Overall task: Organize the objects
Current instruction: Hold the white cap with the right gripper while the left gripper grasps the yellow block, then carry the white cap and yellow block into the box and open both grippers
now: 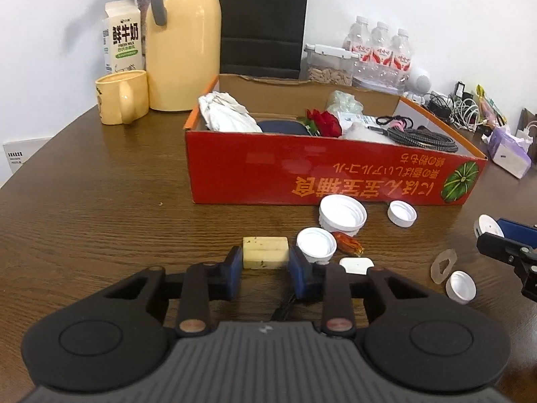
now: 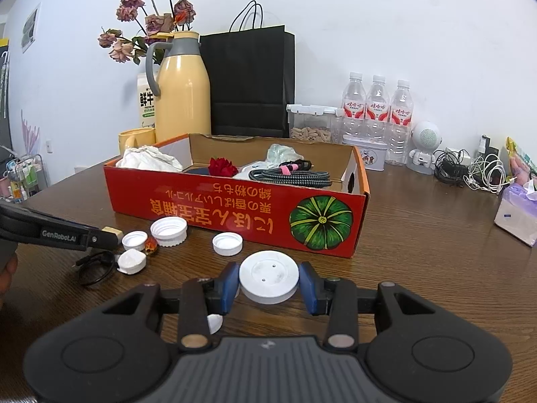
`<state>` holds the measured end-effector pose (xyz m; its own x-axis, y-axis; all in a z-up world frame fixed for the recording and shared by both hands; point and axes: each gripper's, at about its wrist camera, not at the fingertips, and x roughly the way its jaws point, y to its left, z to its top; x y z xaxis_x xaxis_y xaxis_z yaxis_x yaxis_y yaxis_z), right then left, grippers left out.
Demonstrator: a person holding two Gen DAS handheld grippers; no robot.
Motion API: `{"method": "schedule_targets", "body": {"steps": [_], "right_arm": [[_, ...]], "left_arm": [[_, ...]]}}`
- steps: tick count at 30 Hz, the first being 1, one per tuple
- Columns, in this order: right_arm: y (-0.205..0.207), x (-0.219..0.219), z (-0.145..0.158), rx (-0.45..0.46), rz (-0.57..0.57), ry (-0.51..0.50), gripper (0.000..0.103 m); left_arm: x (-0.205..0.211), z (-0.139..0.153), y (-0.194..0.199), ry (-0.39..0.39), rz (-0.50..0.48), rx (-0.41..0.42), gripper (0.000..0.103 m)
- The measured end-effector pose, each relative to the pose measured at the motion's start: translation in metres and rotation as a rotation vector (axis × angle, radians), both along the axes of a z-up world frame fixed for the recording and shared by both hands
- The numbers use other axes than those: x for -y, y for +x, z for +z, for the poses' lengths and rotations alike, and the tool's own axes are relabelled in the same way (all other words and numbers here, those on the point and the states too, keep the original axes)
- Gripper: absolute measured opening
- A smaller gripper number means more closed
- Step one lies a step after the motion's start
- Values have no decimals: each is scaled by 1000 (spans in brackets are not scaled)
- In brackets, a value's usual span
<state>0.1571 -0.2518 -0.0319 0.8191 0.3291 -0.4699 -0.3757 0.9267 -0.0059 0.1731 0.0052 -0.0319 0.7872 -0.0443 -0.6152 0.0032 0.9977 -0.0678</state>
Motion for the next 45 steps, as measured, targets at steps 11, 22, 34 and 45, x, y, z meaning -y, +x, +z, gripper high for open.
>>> {"method": "schedule_targets", "body": {"steps": [11, 22, 34, 45], "right_arm": [[-6, -5, 16, 62, 25, 2, 38], [30, -39, 68, 178, 71, 33, 38], [118, -69, 71, 182, -14, 86, 38], [142, -67, 38, 91, -38, 45, 38]], "left_arm": [[0, 37, -14, 23, -8, 130, 31], [11, 77, 19, 7, -9, 244, 31], [25, 84, 90, 20, 64, 295, 31], [24, 57, 109, 68, 80, 246, 31]]}}
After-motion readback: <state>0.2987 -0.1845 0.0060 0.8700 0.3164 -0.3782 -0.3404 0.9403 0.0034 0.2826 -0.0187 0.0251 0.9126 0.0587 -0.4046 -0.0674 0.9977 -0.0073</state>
